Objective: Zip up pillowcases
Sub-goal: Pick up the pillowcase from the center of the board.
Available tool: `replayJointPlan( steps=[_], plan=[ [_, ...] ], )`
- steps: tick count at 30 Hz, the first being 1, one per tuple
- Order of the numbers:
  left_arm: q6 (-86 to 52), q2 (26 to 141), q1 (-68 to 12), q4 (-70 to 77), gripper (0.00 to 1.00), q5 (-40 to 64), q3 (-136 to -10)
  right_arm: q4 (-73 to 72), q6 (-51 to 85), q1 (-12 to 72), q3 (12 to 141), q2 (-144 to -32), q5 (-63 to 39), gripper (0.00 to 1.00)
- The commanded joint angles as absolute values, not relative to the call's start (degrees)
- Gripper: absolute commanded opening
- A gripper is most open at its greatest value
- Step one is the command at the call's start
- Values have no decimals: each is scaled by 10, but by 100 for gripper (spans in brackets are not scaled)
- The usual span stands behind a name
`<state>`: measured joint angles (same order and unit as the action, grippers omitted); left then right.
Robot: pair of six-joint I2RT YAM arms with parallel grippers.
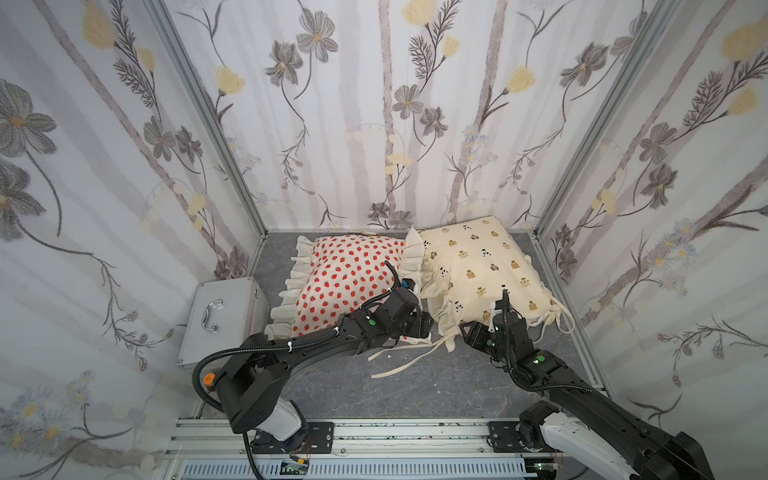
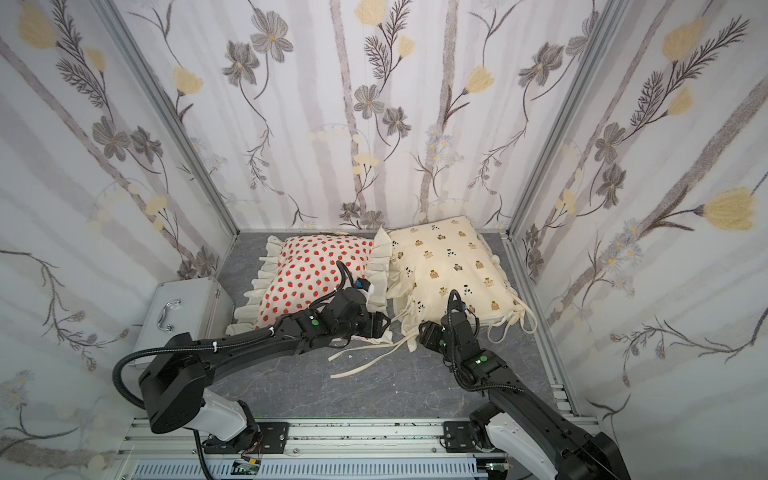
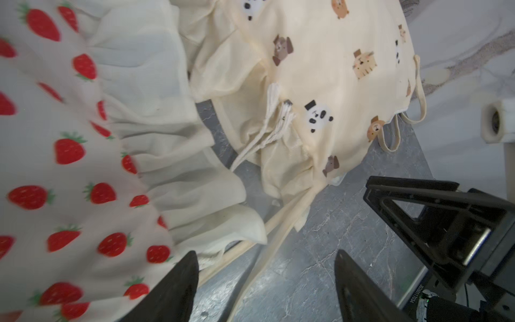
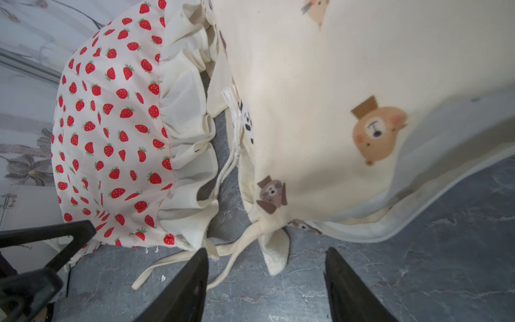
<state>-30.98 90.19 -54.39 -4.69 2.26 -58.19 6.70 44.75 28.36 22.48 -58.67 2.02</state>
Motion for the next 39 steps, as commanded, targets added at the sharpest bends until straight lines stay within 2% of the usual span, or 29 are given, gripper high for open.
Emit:
replayJointPlan(
  steps=[1, 13, 22, 27, 32, 39],
  plan=[
    [-263, 954, -567, 7, 76, 42, -610, 64, 451, 264, 214, -576, 0, 65],
    [-251, 1111, -581, 83, 65, 95, -677, 61, 439, 221, 193, -553, -21, 65],
    [-208, 1159, -591, 56, 56, 26, -705, 71, 429, 187, 186, -530, -30, 66],
    [-191, 1178, -591, 78, 51, 36, -712, 68, 425, 162, 192, -536, -48, 66],
    [-175, 1193, -591, 95, 44, 6, -717, 64, 421, 154, 201, -549, -53, 66],
    [-167, 1199, -591, 114, 28, -2, -720, 53, 423, 145, 203, -568, -62, 66]
  ],
)
